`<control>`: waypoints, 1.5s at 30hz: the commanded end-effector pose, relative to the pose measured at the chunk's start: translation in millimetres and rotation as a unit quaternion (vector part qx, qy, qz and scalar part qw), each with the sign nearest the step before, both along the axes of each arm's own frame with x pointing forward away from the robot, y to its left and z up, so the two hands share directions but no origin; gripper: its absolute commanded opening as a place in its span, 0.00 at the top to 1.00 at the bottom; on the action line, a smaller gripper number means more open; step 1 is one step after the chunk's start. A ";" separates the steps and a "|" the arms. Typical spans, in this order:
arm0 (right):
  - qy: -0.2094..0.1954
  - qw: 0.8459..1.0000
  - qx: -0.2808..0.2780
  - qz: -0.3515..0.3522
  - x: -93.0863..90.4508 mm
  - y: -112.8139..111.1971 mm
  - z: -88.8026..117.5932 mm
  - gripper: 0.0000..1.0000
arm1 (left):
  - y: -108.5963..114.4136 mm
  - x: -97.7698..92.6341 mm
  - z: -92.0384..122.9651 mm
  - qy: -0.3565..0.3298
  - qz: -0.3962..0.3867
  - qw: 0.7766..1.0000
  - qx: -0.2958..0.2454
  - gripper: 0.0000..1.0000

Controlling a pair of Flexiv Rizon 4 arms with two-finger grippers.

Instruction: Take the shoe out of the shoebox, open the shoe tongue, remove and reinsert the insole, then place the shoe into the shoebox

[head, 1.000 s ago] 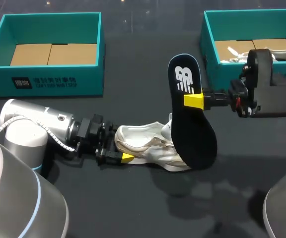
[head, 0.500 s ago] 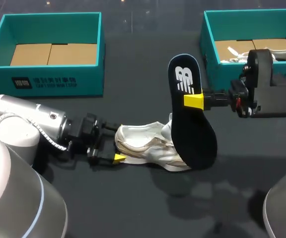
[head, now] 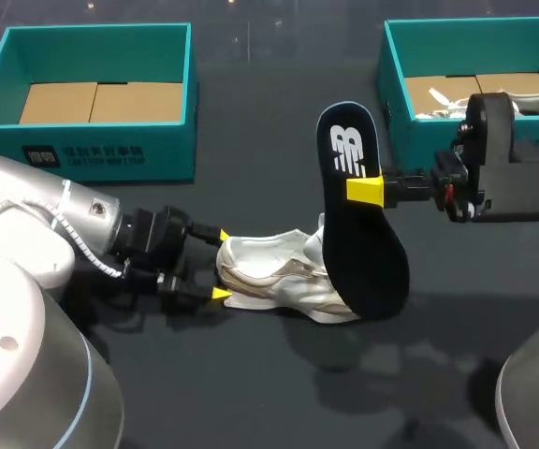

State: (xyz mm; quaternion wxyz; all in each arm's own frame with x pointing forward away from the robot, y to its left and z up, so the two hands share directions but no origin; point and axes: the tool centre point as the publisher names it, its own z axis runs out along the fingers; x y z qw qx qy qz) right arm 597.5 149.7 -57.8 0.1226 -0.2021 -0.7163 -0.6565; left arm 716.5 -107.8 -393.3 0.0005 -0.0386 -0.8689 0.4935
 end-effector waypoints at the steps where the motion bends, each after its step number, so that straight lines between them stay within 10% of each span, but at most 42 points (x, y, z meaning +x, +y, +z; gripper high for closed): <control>1: 0.000 1.000 0.000 -0.002 -2.3 0.7 -1.3 1.00 | 0.7 -2.2 0.8 -0.001 0.001 1.000 0.002 0.00; 7: 0.000 1.000 0.000 -0.002 -2.3 0.7 -1.3 1.00 | 4.3 -2.0 4.2 0.001 0.000 1.000 0.008 0.00; 17: 0.000 1.000 0.000 -0.002 -2.3 0.7 -1.3 1.00 | 23.2 8.1 34.9 -0.010 -0.008 0.977 0.212 0.00; 29: 0.000 1.000 0.000 -0.002 -2.3 0.7 -1.3 1.00 | 24.0 5.1 38.5 -0.032 0.005 0.975 0.220 0.00; 45: 0.000 1.000 0.000 -0.002 -2.3 0.7 -1.3 1.00 | 2.8 2.5 55.5 -0.078 -0.028 0.916 0.393 0.00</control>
